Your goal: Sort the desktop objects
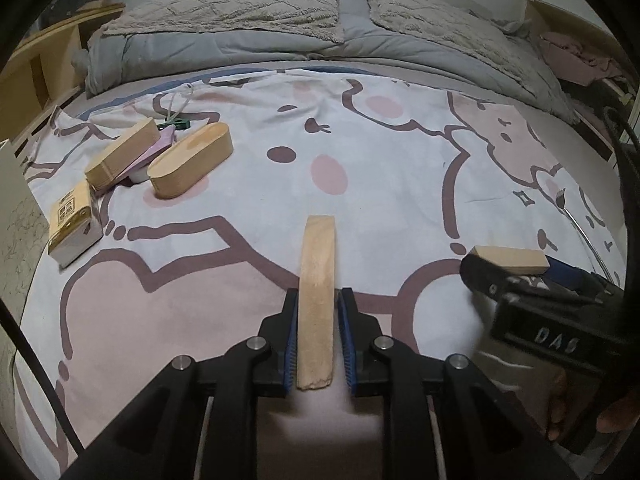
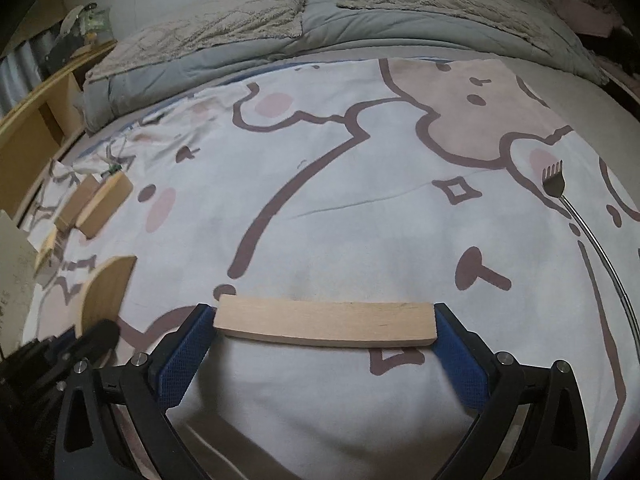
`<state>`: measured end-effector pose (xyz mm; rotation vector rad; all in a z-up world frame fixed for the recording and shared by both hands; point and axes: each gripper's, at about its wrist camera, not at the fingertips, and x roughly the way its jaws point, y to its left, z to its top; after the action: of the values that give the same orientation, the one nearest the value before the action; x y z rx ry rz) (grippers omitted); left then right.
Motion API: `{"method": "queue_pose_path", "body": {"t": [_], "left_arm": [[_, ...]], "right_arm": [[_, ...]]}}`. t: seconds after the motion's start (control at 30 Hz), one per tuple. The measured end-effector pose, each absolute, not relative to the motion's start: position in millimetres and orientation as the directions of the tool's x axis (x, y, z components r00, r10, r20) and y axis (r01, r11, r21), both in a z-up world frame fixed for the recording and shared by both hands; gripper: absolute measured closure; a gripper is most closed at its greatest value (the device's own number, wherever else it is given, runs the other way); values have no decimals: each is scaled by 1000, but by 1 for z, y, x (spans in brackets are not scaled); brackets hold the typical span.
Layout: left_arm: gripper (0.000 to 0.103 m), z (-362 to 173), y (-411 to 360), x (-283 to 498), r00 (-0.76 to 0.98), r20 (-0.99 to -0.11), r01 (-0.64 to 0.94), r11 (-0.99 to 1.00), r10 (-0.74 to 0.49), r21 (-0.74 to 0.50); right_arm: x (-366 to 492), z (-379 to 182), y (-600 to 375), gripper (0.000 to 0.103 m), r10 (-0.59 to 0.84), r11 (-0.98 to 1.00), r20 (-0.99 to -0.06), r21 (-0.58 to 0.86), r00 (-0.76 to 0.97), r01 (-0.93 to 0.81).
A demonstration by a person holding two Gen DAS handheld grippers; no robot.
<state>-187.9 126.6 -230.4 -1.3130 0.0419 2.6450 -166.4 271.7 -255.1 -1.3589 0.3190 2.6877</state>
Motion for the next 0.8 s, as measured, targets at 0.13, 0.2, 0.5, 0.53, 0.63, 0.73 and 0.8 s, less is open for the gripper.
{"method": "queue_pose_path", "body": {"t": [0.13,0.2,0.5,0.53,0.63,0.73,0.8], "left_arm": [[82,-234,125,-189,-588,-793,-178,-982,157,-62],[81,-235,124,-189,-586,-793,-177,-982,163,-71],[63,-237,124,-190,-577,-792,-195,-976,198,-102],[59,-237,125,-190,-572,-793,-208,-972,211,-108],[44,-237,132,-189,-568,-795,-234,-968,211,-90],[43,-237,131,-193,-558,-801,-229,-968,217,-103],[43,-236,131,-195,-555,-803,-221,-969,217,-109]], "right_arm": [[-166,-258,269,0,21,-974,-804,118,-594,-194],[-166,-259,272,0,9,-972,-804,133,-595,-194],[-157,-256,274,3,3,-968,-765,160,-644,-194],[-157,-255,273,3,5,-969,-763,156,-646,-192],[-155,-254,271,3,6,-972,-756,150,-654,-182],[-155,-254,272,3,-3,-970,-753,162,-659,-181],[-153,-253,273,3,-15,-968,-746,179,-666,-179]]}}
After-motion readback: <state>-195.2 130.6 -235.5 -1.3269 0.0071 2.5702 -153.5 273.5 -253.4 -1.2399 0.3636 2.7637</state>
